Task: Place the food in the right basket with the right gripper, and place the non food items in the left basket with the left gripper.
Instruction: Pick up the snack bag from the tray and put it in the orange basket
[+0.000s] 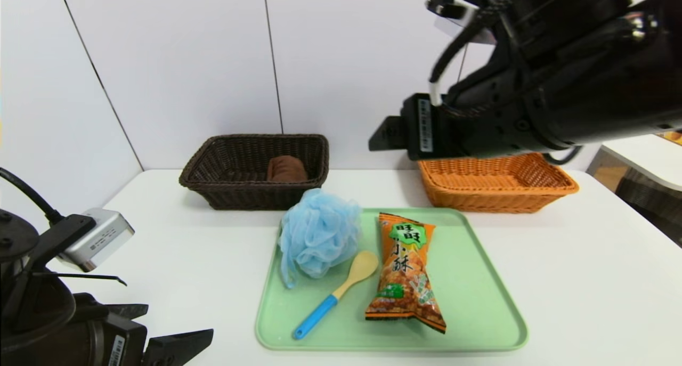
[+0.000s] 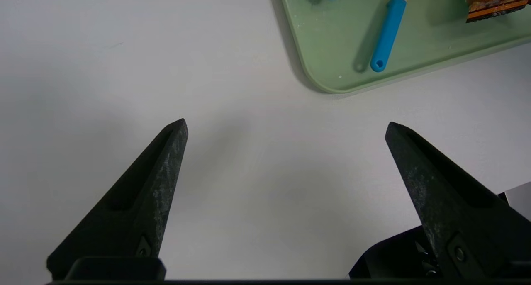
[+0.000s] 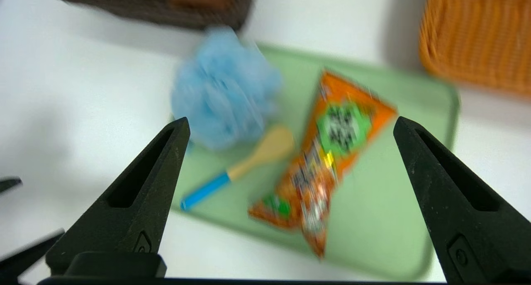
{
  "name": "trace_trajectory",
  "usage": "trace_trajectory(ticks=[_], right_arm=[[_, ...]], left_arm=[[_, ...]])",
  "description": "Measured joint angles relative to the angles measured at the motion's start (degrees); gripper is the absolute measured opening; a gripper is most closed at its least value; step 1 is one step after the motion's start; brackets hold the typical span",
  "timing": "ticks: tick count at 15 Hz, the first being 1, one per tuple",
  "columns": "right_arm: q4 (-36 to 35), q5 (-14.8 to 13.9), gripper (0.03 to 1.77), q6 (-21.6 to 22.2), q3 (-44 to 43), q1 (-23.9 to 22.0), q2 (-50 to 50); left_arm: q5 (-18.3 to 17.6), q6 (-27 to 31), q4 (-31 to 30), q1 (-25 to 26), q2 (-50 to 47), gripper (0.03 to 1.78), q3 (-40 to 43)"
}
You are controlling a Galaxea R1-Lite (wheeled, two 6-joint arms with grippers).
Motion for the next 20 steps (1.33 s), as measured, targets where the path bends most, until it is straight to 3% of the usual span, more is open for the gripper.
trace_trajectory(ticks=[3, 5, 7, 12, 20], right_arm=[[14.54, 2.58, 1.69, 12.96, 0.09, -0.37, -0.34], [18.47, 5.10, 1.69, 19.27, 0.13, -0.83, 1.67], [19.65, 5.84, 1.69, 23.14, 0.00, -1.05, 4.13], [19.68, 9.03, 1.69, 26.14, -1.65, -3.86, 11.17], [17.25, 9.16, 1.69, 25.97, -2.15, -6.90, 18.03]], left_arm=[[0.02, 0.05, 0.00, 0.05, -0.72, 1.69, 0.91], [0.07, 0.05, -0.09, 0.05, -0.79, 1.69, 1.13], [0.09, 0.00, -0.09, 0.05, -0.83, 1.69, 1.18], [0.05, -0.04, -0.05, 0.11, -1.11, 1.69, 1.29], [0.05, -0.10, -0.11, 0.13, -1.68, 1.69, 1.54]])
